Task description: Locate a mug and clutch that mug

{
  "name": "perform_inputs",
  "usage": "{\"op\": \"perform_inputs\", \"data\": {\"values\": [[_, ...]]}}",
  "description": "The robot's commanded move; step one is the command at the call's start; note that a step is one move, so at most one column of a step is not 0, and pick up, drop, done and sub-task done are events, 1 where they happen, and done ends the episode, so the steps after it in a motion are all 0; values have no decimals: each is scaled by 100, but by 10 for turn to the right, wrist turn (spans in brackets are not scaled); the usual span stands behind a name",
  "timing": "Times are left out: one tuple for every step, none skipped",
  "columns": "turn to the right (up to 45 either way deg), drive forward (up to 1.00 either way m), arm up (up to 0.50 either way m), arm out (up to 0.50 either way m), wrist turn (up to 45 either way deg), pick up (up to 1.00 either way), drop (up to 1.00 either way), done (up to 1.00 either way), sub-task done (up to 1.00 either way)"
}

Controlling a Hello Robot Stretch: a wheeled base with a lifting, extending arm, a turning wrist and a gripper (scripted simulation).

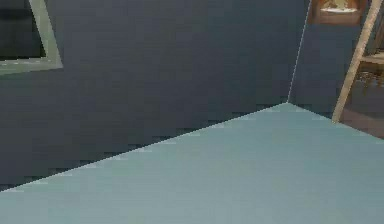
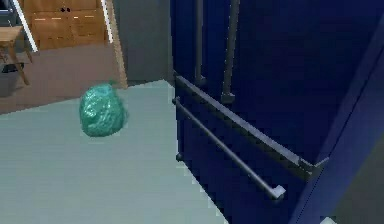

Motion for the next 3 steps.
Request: {"op": "perform_inputs", "data": {"values": [[450, 0, 0, 0, 0, 0, 0, 0, 0], [450, 0, 0, 0, 0, 0, 0, 0, 0], [450, 0, 0, 0, 0, 0, 0, 0, 0]]}}
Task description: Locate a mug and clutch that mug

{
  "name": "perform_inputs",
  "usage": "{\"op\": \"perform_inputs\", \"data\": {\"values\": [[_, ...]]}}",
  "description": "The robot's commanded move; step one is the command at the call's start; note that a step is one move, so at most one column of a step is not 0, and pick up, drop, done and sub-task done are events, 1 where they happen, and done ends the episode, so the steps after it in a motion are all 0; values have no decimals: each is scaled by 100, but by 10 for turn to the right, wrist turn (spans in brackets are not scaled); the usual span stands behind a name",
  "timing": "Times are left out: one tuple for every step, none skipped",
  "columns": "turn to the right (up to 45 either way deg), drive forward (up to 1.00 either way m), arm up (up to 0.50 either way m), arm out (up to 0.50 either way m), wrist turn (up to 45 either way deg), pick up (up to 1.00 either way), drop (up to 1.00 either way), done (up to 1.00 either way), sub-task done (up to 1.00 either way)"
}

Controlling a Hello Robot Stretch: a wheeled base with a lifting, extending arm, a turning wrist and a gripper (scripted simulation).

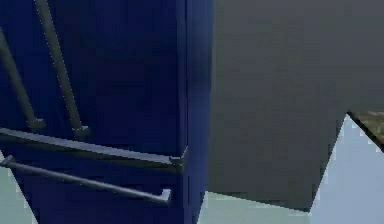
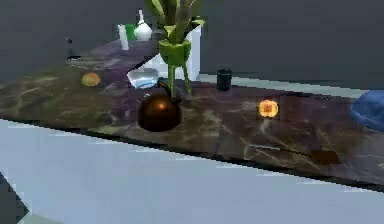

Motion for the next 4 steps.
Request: {"op": "perform_inputs", "data": {"values": [[450, 0, 0, 0, 0, 0, 0, 0, 0], [180, 0, 0, 0, 0, 0, 0, 0, 0], [0, 35, 0, 0, 0, 0, 0, 0, 0], [-330, 0, 0, 0, 0, 0, 0, 0, 0]]}}
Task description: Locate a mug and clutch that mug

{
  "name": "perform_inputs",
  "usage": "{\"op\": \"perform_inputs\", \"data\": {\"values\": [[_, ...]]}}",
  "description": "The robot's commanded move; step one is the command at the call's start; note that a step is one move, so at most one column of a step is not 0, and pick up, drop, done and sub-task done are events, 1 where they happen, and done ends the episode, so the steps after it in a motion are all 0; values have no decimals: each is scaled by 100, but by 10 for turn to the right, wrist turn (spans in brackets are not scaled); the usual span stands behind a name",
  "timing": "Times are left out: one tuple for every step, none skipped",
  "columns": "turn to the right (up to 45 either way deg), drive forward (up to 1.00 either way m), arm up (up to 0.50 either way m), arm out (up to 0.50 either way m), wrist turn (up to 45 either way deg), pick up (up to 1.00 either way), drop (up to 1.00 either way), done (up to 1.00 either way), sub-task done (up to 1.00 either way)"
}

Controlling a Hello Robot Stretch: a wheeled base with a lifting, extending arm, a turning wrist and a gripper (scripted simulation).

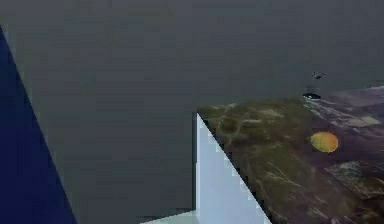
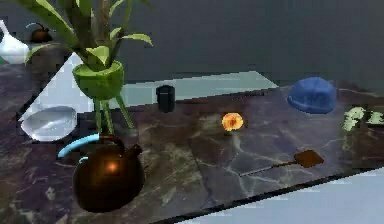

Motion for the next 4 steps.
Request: {"op": "perform_inputs", "data": {"values": [[450, 0, 0, 0, 0, 0, 0, 0, 0], [450, 0, 0, 0, 0, 0, 0, 0, 0], [450, 0, 0, 0, 0, 0, 0, 0, 0], [120, 0, 0, 0, 0, 0, 0, 0, 0]]}}
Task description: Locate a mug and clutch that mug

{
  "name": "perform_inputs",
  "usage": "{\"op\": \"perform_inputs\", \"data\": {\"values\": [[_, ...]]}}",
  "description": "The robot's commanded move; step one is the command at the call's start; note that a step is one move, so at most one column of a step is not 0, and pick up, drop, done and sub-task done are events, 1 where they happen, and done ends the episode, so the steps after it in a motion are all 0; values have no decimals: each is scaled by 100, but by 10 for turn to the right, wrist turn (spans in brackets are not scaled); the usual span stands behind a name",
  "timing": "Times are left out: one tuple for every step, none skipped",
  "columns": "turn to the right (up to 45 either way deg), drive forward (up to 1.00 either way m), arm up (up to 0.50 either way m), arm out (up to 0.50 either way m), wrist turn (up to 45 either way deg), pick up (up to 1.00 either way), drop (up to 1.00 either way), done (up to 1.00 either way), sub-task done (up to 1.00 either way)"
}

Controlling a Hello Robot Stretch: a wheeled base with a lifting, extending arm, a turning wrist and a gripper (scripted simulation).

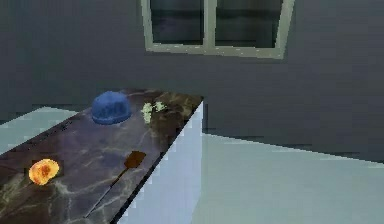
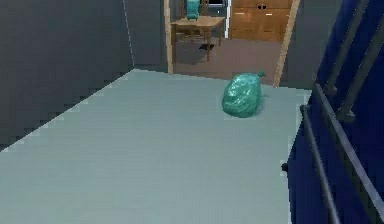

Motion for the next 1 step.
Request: {"op": "perform_inputs", "data": {"values": [[0, 45, 0, 0, 0, 0, 0, 0, 0]]}}
